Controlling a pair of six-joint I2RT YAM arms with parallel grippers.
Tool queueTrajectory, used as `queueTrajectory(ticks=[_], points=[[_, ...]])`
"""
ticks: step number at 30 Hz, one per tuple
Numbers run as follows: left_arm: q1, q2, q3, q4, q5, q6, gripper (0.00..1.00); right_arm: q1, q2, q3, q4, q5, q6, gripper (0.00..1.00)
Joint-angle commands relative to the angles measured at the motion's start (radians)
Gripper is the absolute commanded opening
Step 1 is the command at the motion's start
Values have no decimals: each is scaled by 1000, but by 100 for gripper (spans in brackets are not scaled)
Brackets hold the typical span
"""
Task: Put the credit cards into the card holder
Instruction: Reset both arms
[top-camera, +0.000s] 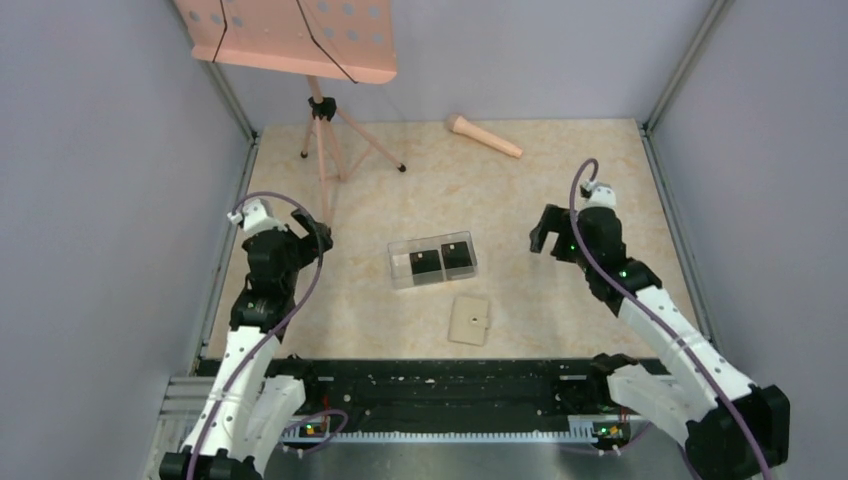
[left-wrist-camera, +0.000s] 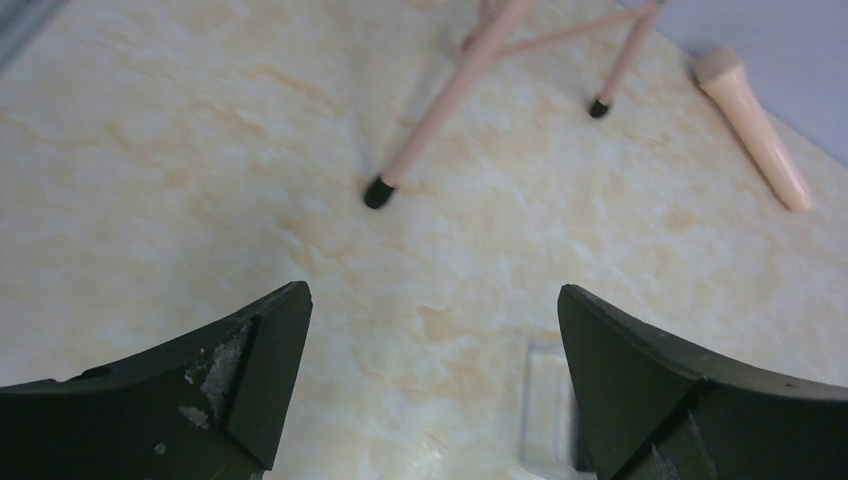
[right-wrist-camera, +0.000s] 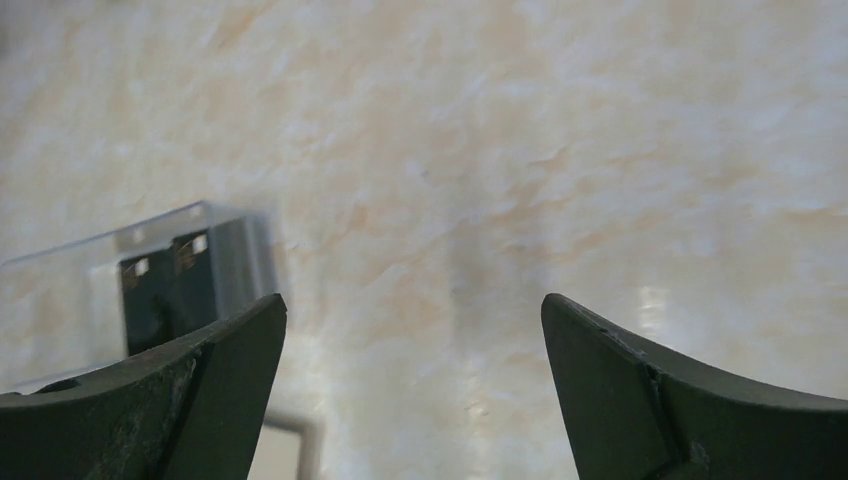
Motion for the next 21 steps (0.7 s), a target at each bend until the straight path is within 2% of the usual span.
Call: queueTrajectory(ticks=[1,4,7,11,13,15,16,18,21], points=[[4,-15,-133,255,-308,181,99,-9,-161,-199,284,411,-224,99],[4,79,-209,412,-348,234,99,-16,-218,-374,549,489,-318,99],[4,207,-214,519,-328,314,99,-48,-186,-493,785,432,-416,99],[4,328,-249,729,-276,403,99,-129,-65,-542,945,331,-407,99],[4,374,-296,886,-289,443,99,-189,-23,-576,1030,256,-357,99],[4,419,-339,1041,-271,485,99,-242,13,-617,1136,249,-312,99],[6,446,-347,1090,-249,501,99,-270,16,-611,1121,228,-313,99],[6,511,-344,1165,-201,535,99,-289,53,-616,1190,173,-350,99],[7,576,-293,1141,-136,566,99,-301,134,-588,1262,127,-392,99]])
